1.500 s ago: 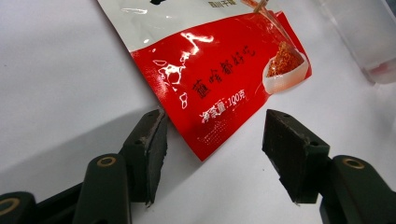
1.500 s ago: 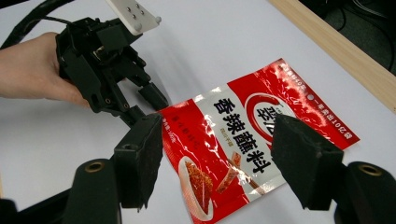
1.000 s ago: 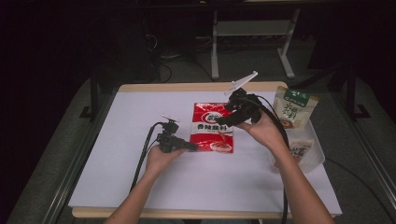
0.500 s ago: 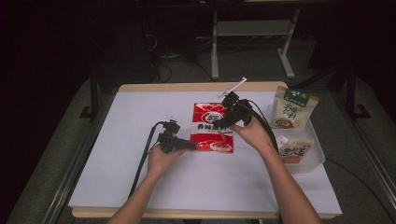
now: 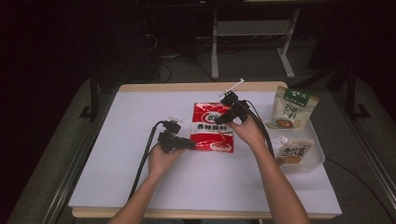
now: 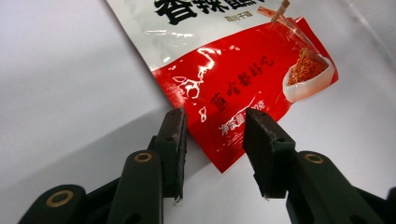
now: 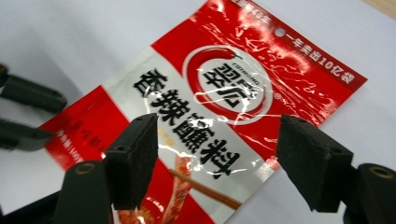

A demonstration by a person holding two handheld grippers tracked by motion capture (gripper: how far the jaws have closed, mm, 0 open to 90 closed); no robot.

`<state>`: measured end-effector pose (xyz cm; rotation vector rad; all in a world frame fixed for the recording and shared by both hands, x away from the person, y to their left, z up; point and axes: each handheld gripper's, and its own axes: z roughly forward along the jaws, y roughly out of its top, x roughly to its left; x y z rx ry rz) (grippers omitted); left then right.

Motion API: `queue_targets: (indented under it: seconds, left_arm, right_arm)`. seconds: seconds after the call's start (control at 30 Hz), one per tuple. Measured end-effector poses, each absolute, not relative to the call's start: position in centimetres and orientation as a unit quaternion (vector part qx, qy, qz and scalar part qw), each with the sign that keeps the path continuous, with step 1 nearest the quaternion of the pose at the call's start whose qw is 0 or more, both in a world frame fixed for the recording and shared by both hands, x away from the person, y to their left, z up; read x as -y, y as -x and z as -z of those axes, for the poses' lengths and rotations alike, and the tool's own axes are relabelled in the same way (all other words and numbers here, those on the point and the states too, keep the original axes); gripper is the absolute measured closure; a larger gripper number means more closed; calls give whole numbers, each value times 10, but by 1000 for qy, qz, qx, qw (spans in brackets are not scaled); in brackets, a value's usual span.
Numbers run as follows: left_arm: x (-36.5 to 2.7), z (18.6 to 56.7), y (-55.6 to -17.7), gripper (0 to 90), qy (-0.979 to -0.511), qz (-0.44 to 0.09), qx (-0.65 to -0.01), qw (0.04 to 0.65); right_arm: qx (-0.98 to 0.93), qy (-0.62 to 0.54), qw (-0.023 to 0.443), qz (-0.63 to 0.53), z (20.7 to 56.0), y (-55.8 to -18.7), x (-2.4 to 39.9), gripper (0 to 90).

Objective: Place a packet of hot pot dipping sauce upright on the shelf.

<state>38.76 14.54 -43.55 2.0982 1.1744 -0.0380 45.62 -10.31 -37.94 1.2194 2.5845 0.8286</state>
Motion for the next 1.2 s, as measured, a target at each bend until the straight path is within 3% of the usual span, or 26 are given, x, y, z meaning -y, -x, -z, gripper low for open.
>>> queue_targets:
  seconds: [0.37,0.57,1.2]
  left_arm:
    - [-144,431,-386,620,-816,-1,-440,374]
    - [-140,435,-386,681,-822,2,-438,364]
    - [-134,435,-389,678,-831,2,-432,349]
  right_arm:
    - [-856,-434,77,-269,398,-475,113,282]
    - [-843,-468,58,-260,410,-484,114,290]
    - [-825,-503,30,-258,427,-496,125,308]
